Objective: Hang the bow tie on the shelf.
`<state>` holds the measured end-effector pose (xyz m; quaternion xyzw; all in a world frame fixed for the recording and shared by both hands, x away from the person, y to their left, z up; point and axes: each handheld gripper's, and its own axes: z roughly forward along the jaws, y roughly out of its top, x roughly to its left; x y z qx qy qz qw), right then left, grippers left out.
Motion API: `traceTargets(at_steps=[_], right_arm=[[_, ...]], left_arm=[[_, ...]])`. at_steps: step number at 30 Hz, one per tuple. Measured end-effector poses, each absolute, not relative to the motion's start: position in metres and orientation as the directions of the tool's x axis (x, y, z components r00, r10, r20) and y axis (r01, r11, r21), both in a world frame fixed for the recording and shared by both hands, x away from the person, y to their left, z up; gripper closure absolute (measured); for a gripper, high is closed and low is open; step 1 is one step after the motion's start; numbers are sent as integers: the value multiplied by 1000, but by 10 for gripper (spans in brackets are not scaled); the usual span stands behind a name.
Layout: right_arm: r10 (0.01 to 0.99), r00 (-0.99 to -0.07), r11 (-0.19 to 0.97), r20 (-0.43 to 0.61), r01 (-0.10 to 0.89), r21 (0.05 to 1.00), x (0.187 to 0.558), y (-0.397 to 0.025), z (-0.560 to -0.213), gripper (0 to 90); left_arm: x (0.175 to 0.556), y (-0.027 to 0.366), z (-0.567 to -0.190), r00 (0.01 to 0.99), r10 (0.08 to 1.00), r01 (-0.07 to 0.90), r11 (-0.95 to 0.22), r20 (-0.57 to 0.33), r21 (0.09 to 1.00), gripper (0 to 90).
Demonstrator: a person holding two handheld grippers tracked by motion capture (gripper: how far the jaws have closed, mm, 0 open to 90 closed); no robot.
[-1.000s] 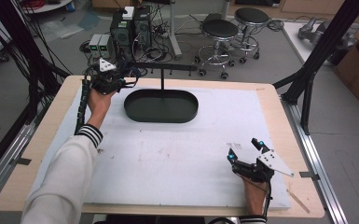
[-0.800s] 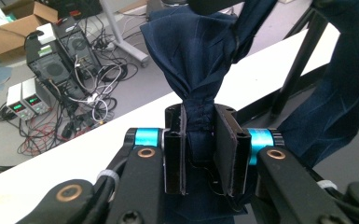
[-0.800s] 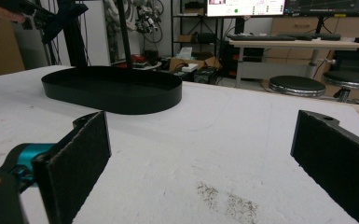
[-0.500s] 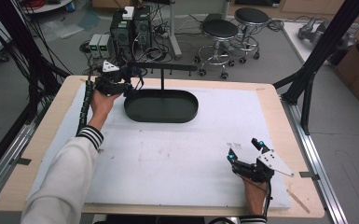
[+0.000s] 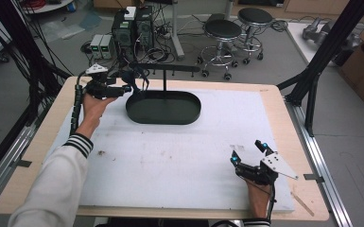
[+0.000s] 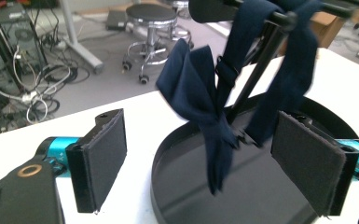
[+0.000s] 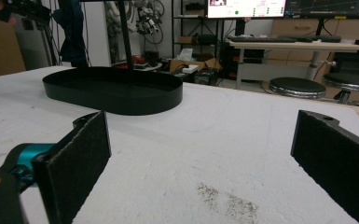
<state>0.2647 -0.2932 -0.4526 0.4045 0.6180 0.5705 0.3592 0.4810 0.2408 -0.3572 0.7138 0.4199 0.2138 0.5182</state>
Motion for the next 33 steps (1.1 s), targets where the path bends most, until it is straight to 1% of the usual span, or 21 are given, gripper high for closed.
traceTargets(at_steps=[2,4,8,11,14,18,20,23,30,31,33], right_arm=[[910,-415,23,16,87,996,265,-293,-453,37],[910,-415,25,10,79,997,265,-294,-453,37],[911,-412,25,9,76,997,264,-293,-453,37],[911,-412,27,6,74,997,264,-293,-453,37],[912,-411,28,4,73,997,264,-293,-453,37],[912,-410,30,2,70,997,264,-293,-453,37],[912,-410,28,5,73,997,263,-292,-453,37],[912,-410,27,4,71,997,263,-293,-453,37],[912,-411,26,4,67,997,263,-293,-453,37],[912,-411,26,4,67,997,263,-293,-453,37],[912,-411,25,5,67,997,263,-293,-453,37]], left_arm=[[469,249,-360,576,801,384,-88,-164,919,183],[453,257,-363,608,777,344,-71,-165,936,178],[409,271,-372,666,736,204,-23,-122,979,178],[371,277,-383,697,712,111,17,-91,994,178],[337,281,-398,705,709,37,11,-34,999,184],[308,285,-420,692,722,7,-14,5,1000,188],[302,289,-428,678,735,6,-11,4,1000,197],[298,294,-436,670,742,30,3,-22,1000,197],[292,302,-447,633,774,16,4,-13,1000,197],[292,302,-448,636,771,19,-3,-9,1000,197],[291,301,-451,618,785,3,-54,41,999,193]])
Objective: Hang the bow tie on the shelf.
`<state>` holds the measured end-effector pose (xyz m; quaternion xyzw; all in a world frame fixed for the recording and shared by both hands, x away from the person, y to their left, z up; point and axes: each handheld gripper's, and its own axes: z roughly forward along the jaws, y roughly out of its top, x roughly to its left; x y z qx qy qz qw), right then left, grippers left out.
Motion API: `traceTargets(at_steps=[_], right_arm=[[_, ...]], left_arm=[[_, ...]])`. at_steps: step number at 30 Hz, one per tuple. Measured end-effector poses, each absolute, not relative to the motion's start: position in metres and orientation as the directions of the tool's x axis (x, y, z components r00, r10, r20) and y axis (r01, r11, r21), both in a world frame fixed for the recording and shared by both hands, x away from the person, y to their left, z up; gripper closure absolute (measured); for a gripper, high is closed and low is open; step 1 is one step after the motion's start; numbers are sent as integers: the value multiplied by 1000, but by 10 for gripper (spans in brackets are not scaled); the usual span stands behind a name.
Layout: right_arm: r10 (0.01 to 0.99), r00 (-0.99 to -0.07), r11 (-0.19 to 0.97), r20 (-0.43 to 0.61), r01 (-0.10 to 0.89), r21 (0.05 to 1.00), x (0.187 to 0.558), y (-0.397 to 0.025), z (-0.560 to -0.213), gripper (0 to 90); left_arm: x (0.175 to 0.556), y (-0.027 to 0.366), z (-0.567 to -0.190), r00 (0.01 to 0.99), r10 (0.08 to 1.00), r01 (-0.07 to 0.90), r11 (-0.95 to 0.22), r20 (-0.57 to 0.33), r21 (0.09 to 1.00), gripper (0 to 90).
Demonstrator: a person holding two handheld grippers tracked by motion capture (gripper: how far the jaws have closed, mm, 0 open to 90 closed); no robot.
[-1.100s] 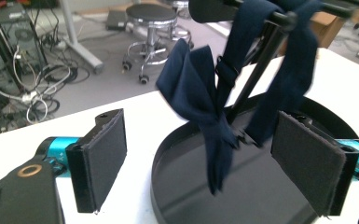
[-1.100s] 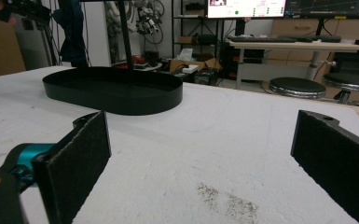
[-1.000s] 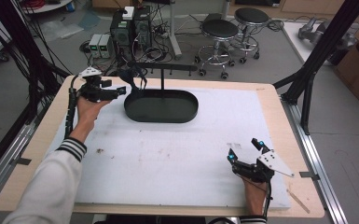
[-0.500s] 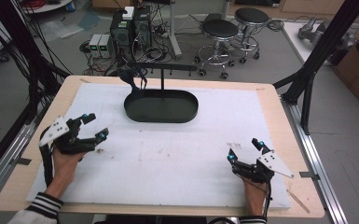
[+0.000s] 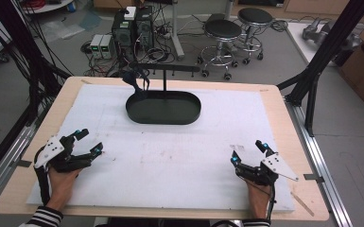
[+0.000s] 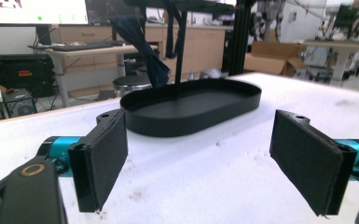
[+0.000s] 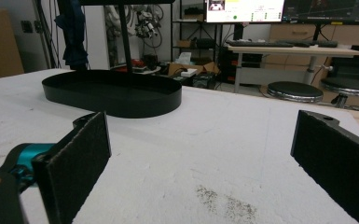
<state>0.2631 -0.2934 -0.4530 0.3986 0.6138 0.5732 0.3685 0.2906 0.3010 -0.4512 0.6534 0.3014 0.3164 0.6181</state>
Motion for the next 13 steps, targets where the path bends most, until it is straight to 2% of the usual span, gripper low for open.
traceTargets(at_steps=[4,13], right_arm=[[913,-409,26,2,65,998,263,-293,-453,37],[911,-412,33,-6,60,998,263,-293,-453,37]], left_arm=[[288,302,-453,587,809,-5,-32,29,999,184],[288,302,-453,589,808,-10,-29,29,1000,177]])
